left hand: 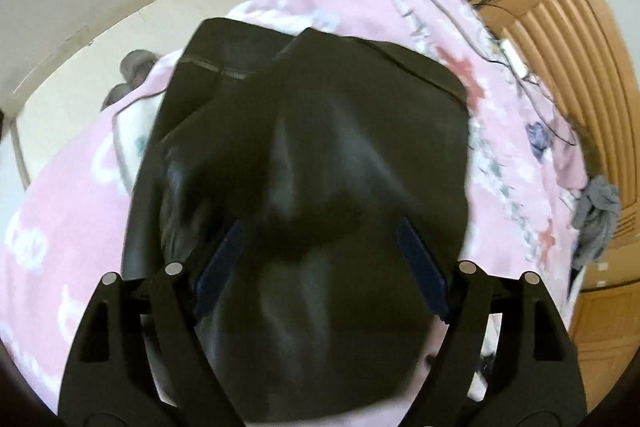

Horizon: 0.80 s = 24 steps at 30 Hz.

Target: Fold large clothes

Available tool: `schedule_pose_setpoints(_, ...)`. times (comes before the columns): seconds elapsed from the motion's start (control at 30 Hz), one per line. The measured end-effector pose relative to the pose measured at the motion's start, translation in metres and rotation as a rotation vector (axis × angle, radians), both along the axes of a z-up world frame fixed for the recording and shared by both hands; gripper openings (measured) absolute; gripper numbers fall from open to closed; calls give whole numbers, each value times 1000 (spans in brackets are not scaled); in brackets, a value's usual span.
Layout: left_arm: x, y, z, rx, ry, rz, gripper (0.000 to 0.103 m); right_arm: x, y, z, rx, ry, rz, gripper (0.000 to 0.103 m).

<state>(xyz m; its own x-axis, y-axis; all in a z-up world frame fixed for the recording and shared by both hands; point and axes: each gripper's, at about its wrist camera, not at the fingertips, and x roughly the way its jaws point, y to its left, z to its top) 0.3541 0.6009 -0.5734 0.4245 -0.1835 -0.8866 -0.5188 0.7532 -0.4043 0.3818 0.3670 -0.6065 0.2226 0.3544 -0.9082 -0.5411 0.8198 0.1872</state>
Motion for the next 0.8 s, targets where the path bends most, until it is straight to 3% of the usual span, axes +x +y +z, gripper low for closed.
schedule_pose_setpoints(0.03, -12, -8, 19, 40, 24, -26, 78, -2, -10, 23, -14, -26, -1, 58)
schedule_pose_setpoints(0.13, -60, -31, 86, 186, 71, -67, 78, -20, -33, 97, -54, -138, -15, 82)
schedule_pose_setpoints(0.27, -132, -62, 213, 389, 60, -50, 79, -44, -56, 219, -43, -233, -16, 91)
schedule_pose_setpoints(0.33, -160, -76, 274, 496, 99, -51, 86, -62, -67, 274, -63, -284, -34, 94)
schedule_pose_setpoints(0.4, -185, -85, 327, 565, 64, -15, 91, -85, -77, 336, -79, -350, -68, 95)
schedule_pose_setpoints(0.43, -200, -87, 352, 547, 30, -3, 91, -93, -84, 357, -61, -369, -79, 95)
schedule_pose_setpoints(0.53, -227, -88, 402, 428, -93, -85, 91, -124, -99, 420, 23, -423, -147, 95)
schedule_pose_setpoints(0.57, -235, -90, 413, 432, -125, -86, 91, -135, -102, 437, 48, -439, -173, 95)
schedule_pose_setpoints(0.67, -250, -99, 429, 433, -156, -111, 92, -170, -104, 467, 132, -470, -228, 95)
schedule_pose_setpoints(0.8, -264, -113, 429, 408, -132, -128, 92, -203, -103, 475, 203, -485, -271, 95)
